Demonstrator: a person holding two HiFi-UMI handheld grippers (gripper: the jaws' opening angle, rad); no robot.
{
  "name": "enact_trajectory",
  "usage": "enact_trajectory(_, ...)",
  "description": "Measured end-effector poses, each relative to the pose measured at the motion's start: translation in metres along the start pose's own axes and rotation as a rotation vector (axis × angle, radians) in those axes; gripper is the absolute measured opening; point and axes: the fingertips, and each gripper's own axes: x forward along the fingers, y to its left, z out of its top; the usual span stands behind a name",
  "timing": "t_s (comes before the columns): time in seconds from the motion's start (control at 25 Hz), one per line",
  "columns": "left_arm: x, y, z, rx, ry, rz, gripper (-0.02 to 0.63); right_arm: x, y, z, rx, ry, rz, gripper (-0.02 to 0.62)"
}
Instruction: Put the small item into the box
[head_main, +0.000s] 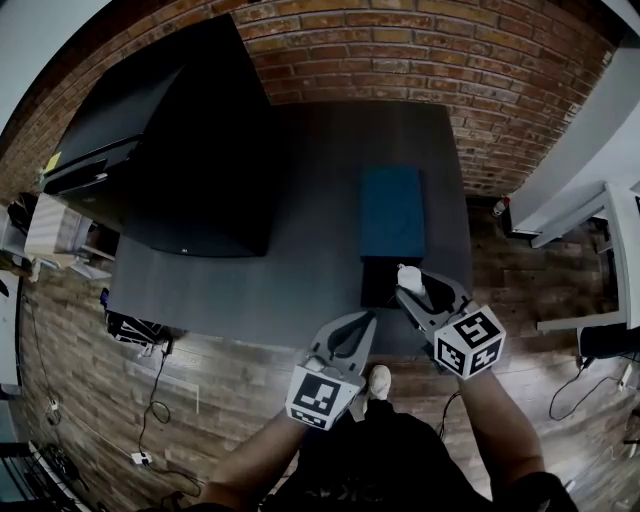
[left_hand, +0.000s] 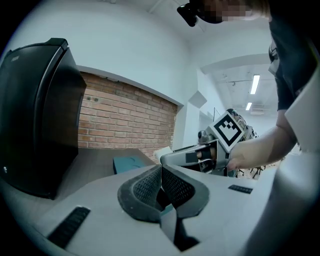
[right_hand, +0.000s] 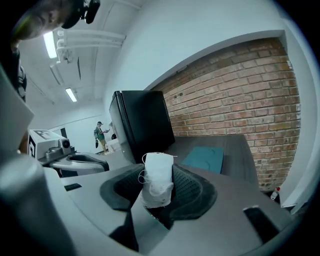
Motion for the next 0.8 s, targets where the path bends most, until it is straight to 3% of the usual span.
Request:
enact_trajectory(0.36, 0.010, 0.002, -0.014, -0.007, 0.020, -0.076, 0.034, 0.034, -0.013, -0.034, -0.069, 0.157, -0.002, 0.190)
enact_trajectory(0.8, 0.007, 0.016, -0.033, -0.054, 0.045, -0.079, 0.034, 0.074, -0.017, -0.084, -0.239, 0.394, 0.061, 0.190)
